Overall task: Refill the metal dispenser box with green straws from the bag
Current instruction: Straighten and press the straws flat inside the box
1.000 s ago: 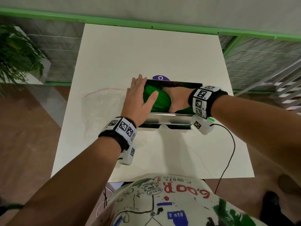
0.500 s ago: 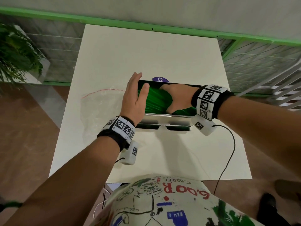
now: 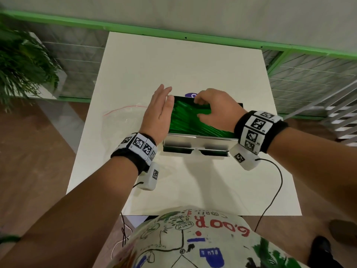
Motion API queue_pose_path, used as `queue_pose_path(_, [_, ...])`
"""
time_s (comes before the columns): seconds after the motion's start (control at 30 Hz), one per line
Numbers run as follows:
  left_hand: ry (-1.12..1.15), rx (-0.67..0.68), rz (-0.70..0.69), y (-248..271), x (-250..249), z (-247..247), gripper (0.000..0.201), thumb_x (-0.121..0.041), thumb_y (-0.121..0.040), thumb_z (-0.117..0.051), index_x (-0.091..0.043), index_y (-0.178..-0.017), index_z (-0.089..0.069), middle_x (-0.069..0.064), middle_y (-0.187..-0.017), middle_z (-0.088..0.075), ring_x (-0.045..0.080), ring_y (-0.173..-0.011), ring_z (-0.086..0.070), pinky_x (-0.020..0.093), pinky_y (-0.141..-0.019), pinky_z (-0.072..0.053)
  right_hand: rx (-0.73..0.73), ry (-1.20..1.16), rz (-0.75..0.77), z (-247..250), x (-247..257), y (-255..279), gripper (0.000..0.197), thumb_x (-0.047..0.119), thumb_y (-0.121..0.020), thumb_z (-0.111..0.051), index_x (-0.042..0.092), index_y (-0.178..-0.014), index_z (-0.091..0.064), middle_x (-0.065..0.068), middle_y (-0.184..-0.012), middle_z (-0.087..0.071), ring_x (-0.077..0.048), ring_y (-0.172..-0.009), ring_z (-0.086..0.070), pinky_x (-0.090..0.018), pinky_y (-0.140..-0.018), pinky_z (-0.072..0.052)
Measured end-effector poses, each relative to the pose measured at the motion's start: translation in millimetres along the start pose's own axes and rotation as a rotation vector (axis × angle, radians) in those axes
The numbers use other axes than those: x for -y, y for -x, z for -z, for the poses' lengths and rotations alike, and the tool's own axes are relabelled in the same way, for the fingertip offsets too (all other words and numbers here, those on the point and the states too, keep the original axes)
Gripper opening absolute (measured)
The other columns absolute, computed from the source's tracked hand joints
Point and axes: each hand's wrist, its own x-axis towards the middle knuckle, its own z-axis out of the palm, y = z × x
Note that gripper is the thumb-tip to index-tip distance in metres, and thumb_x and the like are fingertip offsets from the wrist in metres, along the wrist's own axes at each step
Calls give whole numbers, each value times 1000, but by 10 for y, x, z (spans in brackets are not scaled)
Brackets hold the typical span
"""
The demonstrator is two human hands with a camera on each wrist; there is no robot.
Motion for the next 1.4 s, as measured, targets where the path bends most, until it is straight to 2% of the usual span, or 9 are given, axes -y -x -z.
queue_pose_path(0.1, [-21, 166, 113, 56, 1, -51, 65, -59, -107, -24, -28, -165, -20, -6, -174, -6, 7, -159, -3, 41, -131, -6, 34, 67, 1, -64, 118, 76, 26, 20, -82, -67, 15, -107, -66, -1, -97, -66, -20, -88, -62, -37, -82, -54])
queue_pose_path(0.3, [162, 205, 254, 34, -59, -82, 94, -87, -84, -22, -40, -164, -5, -15, -174, 0, 3, -158, -3, 42, -130, -6, 258, 131, -89, -235, 177, -74, 67, 31, -76, -79, 12, -135, -53, -6, -111, -55, -23, -100, -56, -35, -85, -50])
queue_pose_path(0.57, [60, 176, 232, 4, -124, -97, 70, -64, -105, -21, -34, -165, -2, -8, -174, 6, 6, -159, 4, 28, -122, 1, 256, 225, -45, -249, 303, -128, 15, 19, -78, -69, 12, -87, -60, -4, -86, -51, -25, -82, -53, -34, -68, -45])
queue_pose_path(0.7, [169, 52, 212, -10, -55, 53, 69, -63, -105, -22, -32, -165, -9, -11, -174, -5, 4, -159, -4, 35, -130, -5, 145, 61, -18, -180, 276, -61, 24, 23, -80, -71, 12, -99, -60, -1, -91, -62, -23, -84, -61, -30, -65, -47])
queue_pose_path(0.83, [138, -43, 159, -25, -43, 148, 62, -52, -109, -26, -26, -165, -15, -8, -173, -12, 7, -159, -9, 36, -131, -9, 121, -40, -45, 22, 206, 24, 66, 44, -79, -78, 20, -135, -53, 3, -123, -59, -13, -109, -56, -29, -94, -48])
queue_pose_path(0.97, [-269, -53, -164, 9, -118, 144, 66, -48, -103, -45, -18, -159, -31, 5, -170, -21, 18, -158, -18, 37, -128, -18, 67, 67, -139, 261, -89, 148, 50, 36, -86, -72, 17, -131, -59, -4, -125, -64, -20, -112, -60, -33, -98, -48])
queue_pose_path(1.1, [-601, 170, -606, 12, -308, -85, 55, -36, -95, -60, -9, -143, -54, 14, -153, -48, 31, -144, -43, 50, -121, -35, 208, 382, -225, 235, -329, 294, 48, 20, -86, -66, 13, -132, -55, -11, -118, -61, -31, -107, -59, -39, -89, -51])
queue_pose_path(1.23, [-929, 498, -394, -42, -320, -391, 65, -35, -97, -52, -11, -156, -38, 16, -160, -39, 34, -150, -32, 53, -126, -22, 294, 509, -166, 26, -315, 259, 38, 10, -87, -56, 9, -124, -52, -13, -108, -62, -34, -98, -63, -39, -75, -52])
queue_pose_path(1.4, [-1013, 547, -242, -260, -375, -408, 71, -23, -86, -61, -11, -152, -39, 12, -148, -49, 31, -138, -44, 48, -122, -29, 302, 608, -99, -54, -239, 135, 21, 6, -95, -51, 5, -114, -59, -14, -107, -65, -33, -96, -66, -37, -70, -48])
